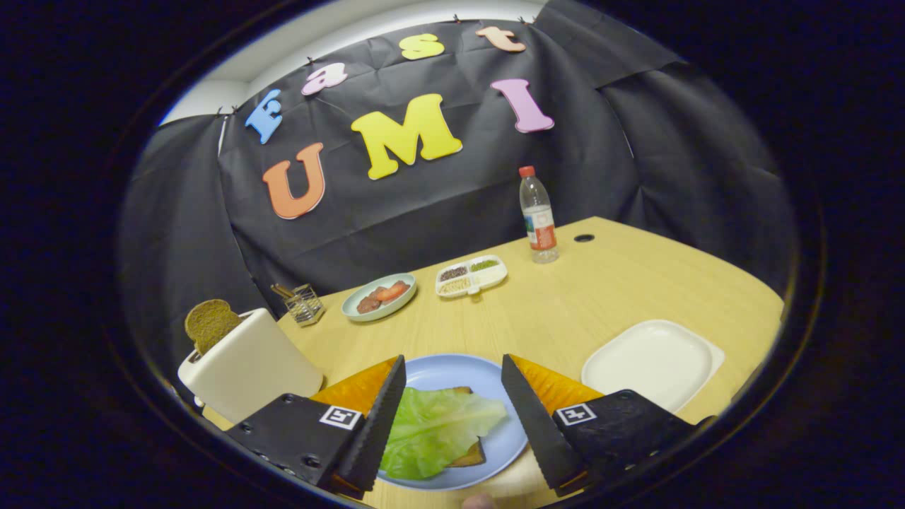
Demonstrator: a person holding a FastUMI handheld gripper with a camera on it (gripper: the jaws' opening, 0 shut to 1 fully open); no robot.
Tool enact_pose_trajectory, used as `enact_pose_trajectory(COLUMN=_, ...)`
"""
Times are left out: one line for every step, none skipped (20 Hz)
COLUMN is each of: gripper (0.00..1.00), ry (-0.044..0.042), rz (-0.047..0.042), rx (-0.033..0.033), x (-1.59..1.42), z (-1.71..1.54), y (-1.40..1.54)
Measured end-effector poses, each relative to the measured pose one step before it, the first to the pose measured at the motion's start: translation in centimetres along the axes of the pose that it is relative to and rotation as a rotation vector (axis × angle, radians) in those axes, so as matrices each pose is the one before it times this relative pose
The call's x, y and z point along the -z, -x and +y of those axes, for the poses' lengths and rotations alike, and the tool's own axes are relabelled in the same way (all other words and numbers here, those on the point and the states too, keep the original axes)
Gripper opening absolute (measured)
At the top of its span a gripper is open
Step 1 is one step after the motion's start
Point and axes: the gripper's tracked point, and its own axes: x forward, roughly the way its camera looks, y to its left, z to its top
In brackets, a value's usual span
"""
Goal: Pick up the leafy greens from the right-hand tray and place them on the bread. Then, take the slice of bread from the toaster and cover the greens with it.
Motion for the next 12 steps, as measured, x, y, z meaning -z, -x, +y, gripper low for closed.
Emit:
enact_pose_trajectory(gripper=0.87, ry=0.01374, rz=-0.02912, rx=0.00770, x=-1.013, z=0.254, y=0.704)
enact_pose_trajectory(gripper=0.90, ry=0.01870, rz=-0.03189, rx=0.00505, x=-1.187, z=0.426, y=0.768)
enact_pose_trajectory(gripper=0.90, ry=0.02261, rz=-0.03217, rx=0.00899, x=-1.040, z=0.420, y=0.742)
enact_pose_trajectory(gripper=0.93, ry=0.02197, rz=-0.03356, rx=0.00473, x=-1.311, z=0.656, y=0.775)
enact_pose_trajectory(gripper=0.95, ry=0.01605, rz=-0.02907, rx=0.00256, x=-1.094, z=0.709, y=0.830)
enact_pose_trajectory(gripper=0.95, ry=0.00974, rz=-0.02089, rx=-0.00166, x=-0.959, z=0.994, y=0.674)
enact_pose_trajectory(gripper=0.95, ry=0.01020, rz=-0.01622, rx=-0.00567, x=-0.959, z=1.141, y=0.600)
enact_pose_trajectory(gripper=0.96, ry=0.01182, rz=-0.01161, rx=-0.01108, x=-0.841, z=1.391, y=0.592)
enact_pose_trajectory(gripper=0.96, ry=0.01194, rz=-0.01204, rx=-0.01952, x=-0.889, z=1.604, y=0.392)
enact_pose_trajectory(gripper=0.96, ry=0.00819, rz=-0.00955, rx=-0.02047, x=-0.693, z=1.713, y=0.369)
enact_pose_trajectory(gripper=0.96, ry=0.00130, rz=-0.00956, rx=-0.01595, x=-0.530, z=1.581, y=0.242)
enact_pose_trajectory(gripper=0.96, ry=0.00100, rz=-0.00872, rx=-0.01424, x=-0.377, z=1.641, y=0.298)
